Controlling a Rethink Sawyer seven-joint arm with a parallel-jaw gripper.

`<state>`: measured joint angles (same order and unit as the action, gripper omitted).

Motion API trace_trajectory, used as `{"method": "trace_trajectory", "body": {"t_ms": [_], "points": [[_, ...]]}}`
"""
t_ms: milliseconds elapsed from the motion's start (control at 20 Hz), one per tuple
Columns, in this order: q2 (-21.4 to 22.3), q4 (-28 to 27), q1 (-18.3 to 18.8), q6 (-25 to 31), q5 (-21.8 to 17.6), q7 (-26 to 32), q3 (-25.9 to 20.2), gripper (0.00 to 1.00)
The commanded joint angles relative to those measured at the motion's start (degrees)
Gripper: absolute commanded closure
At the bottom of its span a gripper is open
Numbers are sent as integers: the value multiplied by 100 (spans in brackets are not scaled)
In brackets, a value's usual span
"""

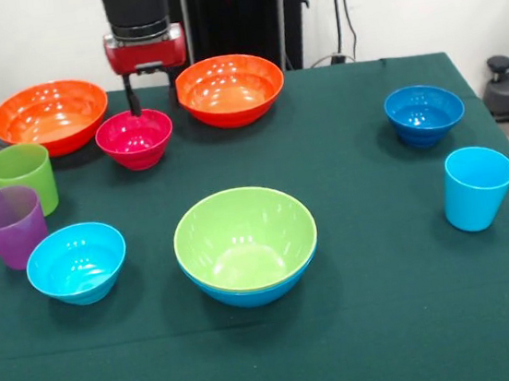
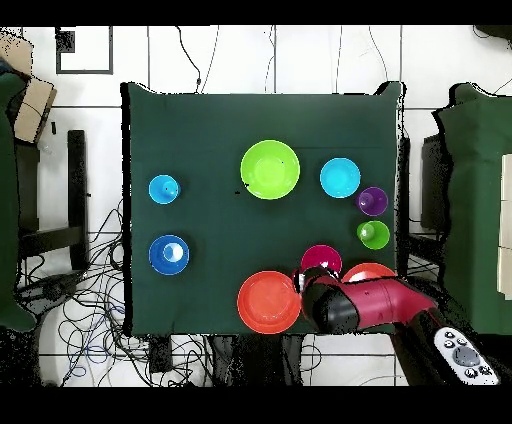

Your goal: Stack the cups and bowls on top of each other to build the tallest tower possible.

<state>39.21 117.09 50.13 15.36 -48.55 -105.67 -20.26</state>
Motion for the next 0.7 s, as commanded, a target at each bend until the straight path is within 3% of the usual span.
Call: {"method": "trace_trajectory", "body": {"t_ms": [50,700], "points": [[-230,-293,19,308,-136,458,-425,0],[-659,-560,-509,-300,-578,-97,130,0]]}}
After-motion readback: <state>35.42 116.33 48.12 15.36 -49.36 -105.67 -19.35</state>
